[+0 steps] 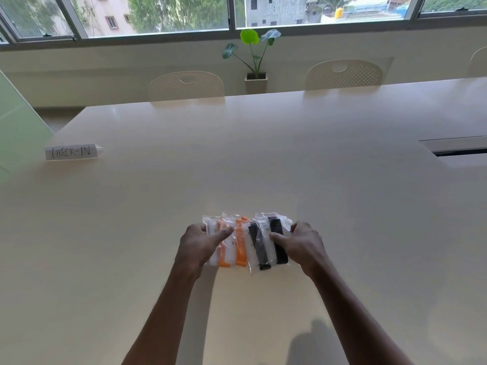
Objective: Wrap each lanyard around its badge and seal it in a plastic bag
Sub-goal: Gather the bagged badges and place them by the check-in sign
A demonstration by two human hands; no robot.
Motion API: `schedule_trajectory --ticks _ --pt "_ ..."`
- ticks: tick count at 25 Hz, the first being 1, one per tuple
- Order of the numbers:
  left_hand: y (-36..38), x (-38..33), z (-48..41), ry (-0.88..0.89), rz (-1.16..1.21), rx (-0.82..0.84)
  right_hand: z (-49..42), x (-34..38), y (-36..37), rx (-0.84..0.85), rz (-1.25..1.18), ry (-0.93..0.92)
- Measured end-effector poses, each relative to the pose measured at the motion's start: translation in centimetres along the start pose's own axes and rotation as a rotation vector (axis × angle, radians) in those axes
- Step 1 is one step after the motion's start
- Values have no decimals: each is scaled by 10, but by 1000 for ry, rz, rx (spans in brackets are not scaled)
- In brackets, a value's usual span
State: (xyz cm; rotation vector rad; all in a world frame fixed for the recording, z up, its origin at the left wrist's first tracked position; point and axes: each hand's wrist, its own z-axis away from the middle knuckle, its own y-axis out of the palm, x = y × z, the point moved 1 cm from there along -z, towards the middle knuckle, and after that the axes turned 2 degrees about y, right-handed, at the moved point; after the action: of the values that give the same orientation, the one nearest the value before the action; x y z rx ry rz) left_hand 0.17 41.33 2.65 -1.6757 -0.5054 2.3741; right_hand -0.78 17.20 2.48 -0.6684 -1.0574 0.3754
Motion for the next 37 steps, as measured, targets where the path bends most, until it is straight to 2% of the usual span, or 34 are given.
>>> schedule_trajectory --ticks 5,9,12,15,21,25,31,37 --pt "8 -5 -2 -34 89 102 8 7 6 60 -133 -18" --pt "14 -2 -3 -86 206 134 9 9 9 118 -265 45" --pt "17 1 1 -100 258 152 8 6 4 249 -437 102" --pt "17 2 9 -98 292 133 8 1 -4 401 -512 61" --pt "8 5 32 -189 488 197 9 -2 -10 552 -750 29" --pt "1 12 52 -266 595 185 17 -1 -4 661 -767 36" --pt "-9 35 89 -265 772 95 31 3 14 846 -730 -2" --pt "-35 70 121 -227 836 -45 58 18 49 876 -650 -25"
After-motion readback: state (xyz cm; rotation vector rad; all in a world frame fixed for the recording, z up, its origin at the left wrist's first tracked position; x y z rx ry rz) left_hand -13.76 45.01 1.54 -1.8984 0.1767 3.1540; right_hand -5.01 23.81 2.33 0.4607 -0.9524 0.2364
